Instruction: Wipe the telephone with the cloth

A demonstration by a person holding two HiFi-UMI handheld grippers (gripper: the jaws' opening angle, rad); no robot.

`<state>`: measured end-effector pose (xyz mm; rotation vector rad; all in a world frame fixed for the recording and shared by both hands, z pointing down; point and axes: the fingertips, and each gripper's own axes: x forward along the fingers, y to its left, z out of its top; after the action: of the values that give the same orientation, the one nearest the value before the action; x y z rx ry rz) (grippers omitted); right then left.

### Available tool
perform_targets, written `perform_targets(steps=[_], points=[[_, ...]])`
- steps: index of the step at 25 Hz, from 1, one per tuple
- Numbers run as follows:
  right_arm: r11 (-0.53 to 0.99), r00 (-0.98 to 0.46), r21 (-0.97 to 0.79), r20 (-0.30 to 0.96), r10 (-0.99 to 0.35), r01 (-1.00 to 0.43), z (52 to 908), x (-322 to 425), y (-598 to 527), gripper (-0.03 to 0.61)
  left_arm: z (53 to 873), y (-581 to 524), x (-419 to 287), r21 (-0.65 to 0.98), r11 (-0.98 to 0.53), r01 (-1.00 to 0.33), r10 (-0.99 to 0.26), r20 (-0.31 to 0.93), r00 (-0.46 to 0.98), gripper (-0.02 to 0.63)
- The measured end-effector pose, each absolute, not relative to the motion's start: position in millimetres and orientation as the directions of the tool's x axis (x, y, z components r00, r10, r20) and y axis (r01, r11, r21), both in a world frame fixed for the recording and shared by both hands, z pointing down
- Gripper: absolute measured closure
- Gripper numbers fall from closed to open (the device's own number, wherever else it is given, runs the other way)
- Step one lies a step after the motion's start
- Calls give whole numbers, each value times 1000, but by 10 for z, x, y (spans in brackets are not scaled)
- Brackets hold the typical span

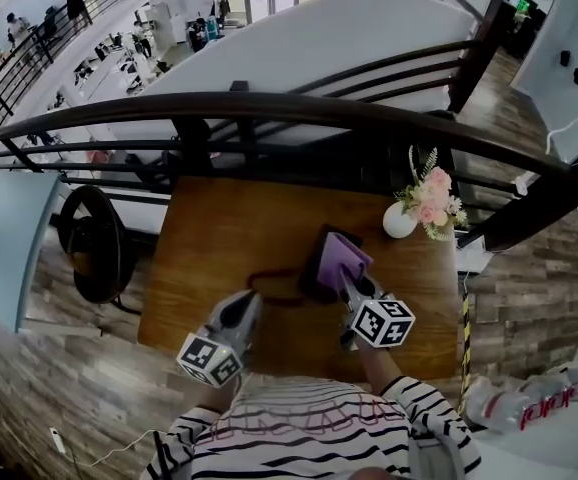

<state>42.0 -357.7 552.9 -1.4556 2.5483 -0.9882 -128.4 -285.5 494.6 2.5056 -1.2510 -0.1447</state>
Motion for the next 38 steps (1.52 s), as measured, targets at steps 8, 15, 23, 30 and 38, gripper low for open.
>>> perform_targets(steps=[8, 15, 23, 30, 38], points=[[342, -578, -575, 296, -760, -744, 5825, 250, -4027, 543, 5055, -2863, -1347, 364, -494, -790, -824, 92, 558, 614], [332, -569, -555, 332, -752, -763, 6092, 116, -4390, 543, 5169, -2804, -1476, 381, -434, -816, -852, 121, 510, 614], [290, -539, -544, 380, -752, -787, 6370, 100, -4633, 543, 5205, -2799, -1502, 386, -408, -827, -864, 131, 487, 614], [261, -512, -528, 412, -753, -808, 6440, 199, -4684, 543, 5226, -2822, -1427, 387, -419, -821, -855, 136, 501, 614], [181, -451, -530, 437, -778, -828, 6517, 652, -4533, 543, 5228, -2834, -1218, 389, -462, -797, -827, 135, 545, 614]])
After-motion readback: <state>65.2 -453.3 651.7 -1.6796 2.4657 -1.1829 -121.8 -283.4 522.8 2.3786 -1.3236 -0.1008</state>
